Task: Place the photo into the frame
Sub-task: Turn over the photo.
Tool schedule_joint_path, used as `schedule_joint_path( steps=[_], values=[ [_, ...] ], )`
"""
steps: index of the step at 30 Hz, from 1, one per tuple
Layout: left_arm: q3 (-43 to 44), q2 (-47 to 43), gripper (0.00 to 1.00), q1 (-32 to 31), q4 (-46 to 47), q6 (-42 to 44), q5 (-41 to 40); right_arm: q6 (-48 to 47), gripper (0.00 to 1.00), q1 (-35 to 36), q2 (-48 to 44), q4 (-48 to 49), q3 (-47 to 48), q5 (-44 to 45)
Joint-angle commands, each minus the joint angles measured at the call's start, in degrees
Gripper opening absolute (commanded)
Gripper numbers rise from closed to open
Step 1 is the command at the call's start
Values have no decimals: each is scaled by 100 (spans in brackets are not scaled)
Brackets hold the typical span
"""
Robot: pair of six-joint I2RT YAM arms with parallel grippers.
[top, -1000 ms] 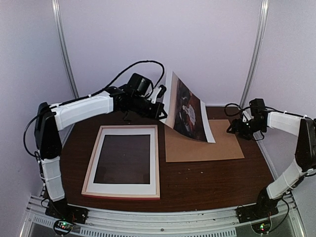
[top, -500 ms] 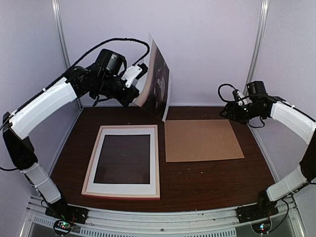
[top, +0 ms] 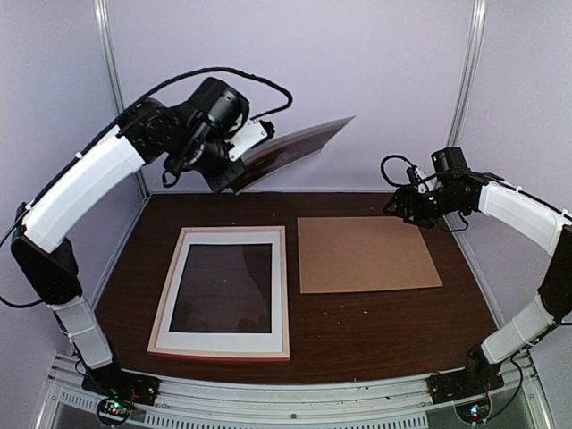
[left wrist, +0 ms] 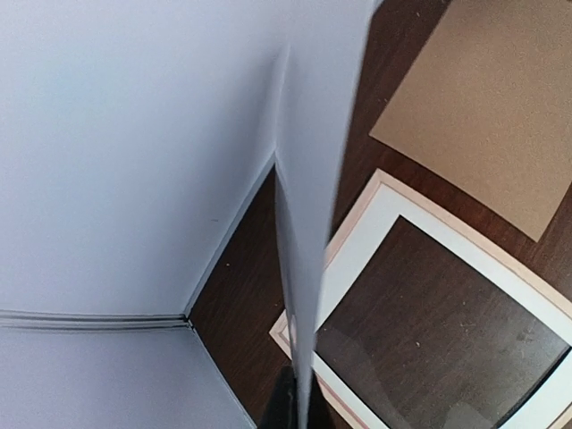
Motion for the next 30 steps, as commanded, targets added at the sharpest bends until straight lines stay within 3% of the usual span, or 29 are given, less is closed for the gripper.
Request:
schedule_joint_path(
  steps=[1, 13, 30],
  values=[
    [20, 595, 0, -448, -338, 172, -469, 166, 81, 31, -179, 56, 183, -133],
    [-1619, 774, 0, -1232, -76, -682, -204, 326, 85, -217, -237, -388, 79, 305],
    [-2875, 760, 0, -2030, 517, -2032, -819, 946, 86, 394, 658, 449, -906, -993]
  ],
)
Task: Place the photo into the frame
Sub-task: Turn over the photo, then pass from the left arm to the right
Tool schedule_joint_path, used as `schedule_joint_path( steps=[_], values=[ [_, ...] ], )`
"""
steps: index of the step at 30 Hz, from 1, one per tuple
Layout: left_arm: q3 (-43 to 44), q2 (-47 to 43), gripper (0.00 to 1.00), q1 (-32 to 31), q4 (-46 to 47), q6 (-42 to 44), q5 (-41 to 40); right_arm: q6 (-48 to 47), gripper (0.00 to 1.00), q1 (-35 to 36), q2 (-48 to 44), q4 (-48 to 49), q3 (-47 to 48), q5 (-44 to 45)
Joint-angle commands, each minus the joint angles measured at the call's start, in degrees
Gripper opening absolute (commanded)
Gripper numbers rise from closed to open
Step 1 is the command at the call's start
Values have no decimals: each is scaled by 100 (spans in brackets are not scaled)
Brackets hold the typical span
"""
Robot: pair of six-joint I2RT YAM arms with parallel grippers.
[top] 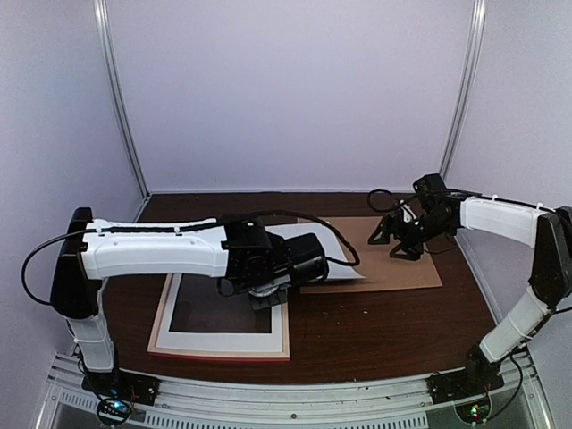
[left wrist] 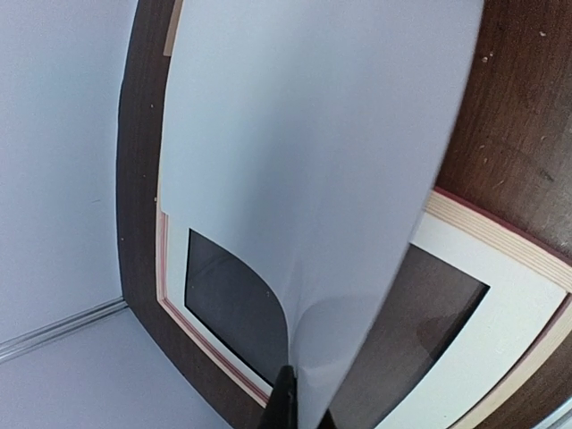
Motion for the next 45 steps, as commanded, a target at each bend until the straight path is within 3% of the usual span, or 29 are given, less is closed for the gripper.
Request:
schedule_joint_path(
  steps=[1, 22, 28, 40, 45],
  values=[
    [-263, -90, 0, -143, 378, -608, -425, 175, 86, 240, 250, 283, -244, -377],
    [-1191, -7, 0, -743, 846, -1332, -710, 1165, 80, 1112, 992, 1939, -1237, -1041],
    [-1286, 113, 0, -865, 898, -1359, -680, 1503, 71, 1123, 1167, 2498, -1328, -1293],
    [-1555, 142, 1, -972, 1064, -1329, -543, 1451, 47, 1124, 1400, 2634, -1186, -1437],
    [-1688, 84, 3, -979, 1066, -1353, -535, 1296, 42, 1120, 1444, 2534, -1097, -1419]
  ],
)
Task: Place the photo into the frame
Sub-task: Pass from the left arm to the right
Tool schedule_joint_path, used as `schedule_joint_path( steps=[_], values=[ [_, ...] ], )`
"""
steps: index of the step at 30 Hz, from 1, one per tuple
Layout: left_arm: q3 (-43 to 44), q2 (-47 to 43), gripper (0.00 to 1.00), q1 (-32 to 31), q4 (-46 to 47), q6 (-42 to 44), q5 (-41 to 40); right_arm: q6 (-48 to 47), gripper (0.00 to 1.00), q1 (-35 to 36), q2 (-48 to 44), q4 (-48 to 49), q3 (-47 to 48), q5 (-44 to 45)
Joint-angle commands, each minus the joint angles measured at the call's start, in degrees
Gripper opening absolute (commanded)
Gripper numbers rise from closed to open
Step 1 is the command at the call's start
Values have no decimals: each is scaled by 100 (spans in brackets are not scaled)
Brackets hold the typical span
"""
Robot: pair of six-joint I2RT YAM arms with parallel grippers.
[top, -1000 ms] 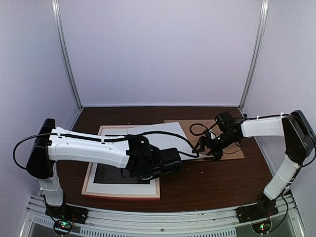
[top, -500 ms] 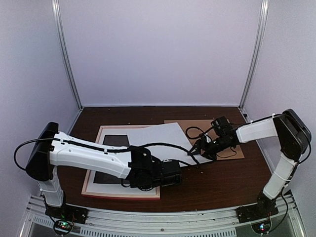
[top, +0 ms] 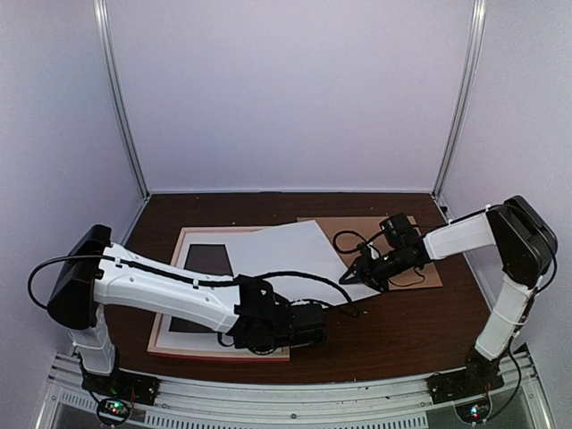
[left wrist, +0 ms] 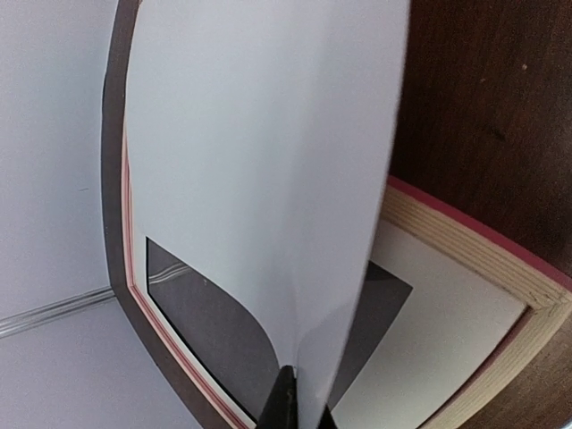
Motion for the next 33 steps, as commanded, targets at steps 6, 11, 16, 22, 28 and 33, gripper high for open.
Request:
schedule_joint_path(
  steps=[6, 11, 16, 22, 28, 33],
  values=[
    [-223, -16, 4, -24, 130, -150, 127, -368, 35, 29, 103, -200, 314, -31],
    [-257, -19, 6, -23, 140, -174, 135, -400, 28, 30, 163, -191, 402, -108],
    [-279, -28, 8, -27, 140, -200, 164, -520, 22, 21, 174, -317, 492, -118],
    [-329, -44, 15, -27, 181, -110, 294, -625, 8, 6, 179, -428, 595, -162],
    [-481, -168, 38, -27, 335, 190, 738, -791, 0, 8, 96, -677, 747, -81],
    [-629, -329, 63, -27, 347, 690, 1250, -833, 0, -14, 20, -809, 847, 10]
  ],
)
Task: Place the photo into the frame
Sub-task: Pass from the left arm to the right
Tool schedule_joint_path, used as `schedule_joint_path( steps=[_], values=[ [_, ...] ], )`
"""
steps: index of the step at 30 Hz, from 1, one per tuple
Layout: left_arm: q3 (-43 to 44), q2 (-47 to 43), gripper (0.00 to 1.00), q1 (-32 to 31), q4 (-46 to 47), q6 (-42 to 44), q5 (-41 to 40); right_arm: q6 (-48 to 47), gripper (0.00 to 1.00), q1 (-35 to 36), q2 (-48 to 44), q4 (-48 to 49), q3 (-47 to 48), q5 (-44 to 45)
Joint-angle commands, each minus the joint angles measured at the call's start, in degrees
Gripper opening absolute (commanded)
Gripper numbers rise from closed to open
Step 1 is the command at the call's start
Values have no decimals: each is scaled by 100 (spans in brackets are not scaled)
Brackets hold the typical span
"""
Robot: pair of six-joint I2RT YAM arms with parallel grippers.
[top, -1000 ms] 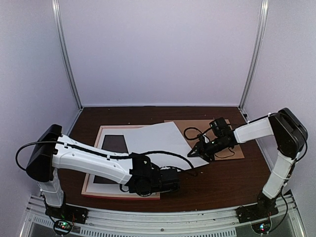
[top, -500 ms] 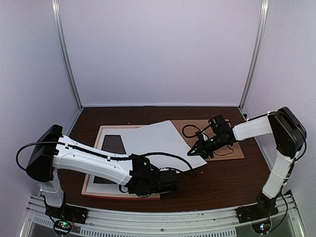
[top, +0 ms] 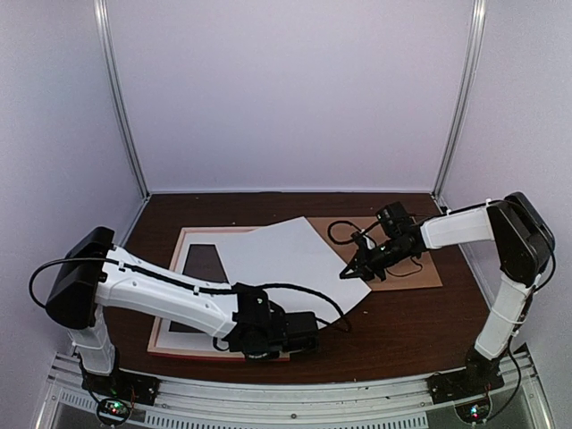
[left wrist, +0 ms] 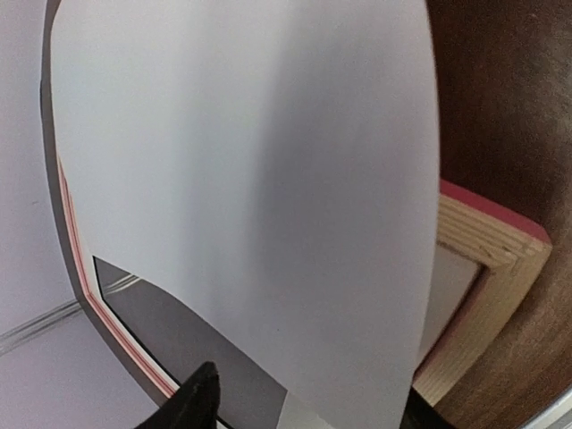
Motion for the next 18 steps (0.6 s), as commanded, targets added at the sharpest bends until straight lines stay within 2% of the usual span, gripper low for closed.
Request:
schedule_joint_path(
  steps=[1, 6, 11, 18],
  values=[
    [-165, -354, 66, -27, 109, 472, 630, -152, 0, -22, -126, -205, 175, 128],
    [-293, -725, 84, 80, 80, 669, 1228, -165, 0, -77, -188, -256, 192, 174],
    [-378, -1295, 94, 580, 156, 576, 1869, -360, 0, -172, -262, -527, 219, 196],
    [-557, -2221, 98, 1322, 369, 503, 2388, -661, 0, -411, -425, -905, 229, 171]
  ],
)
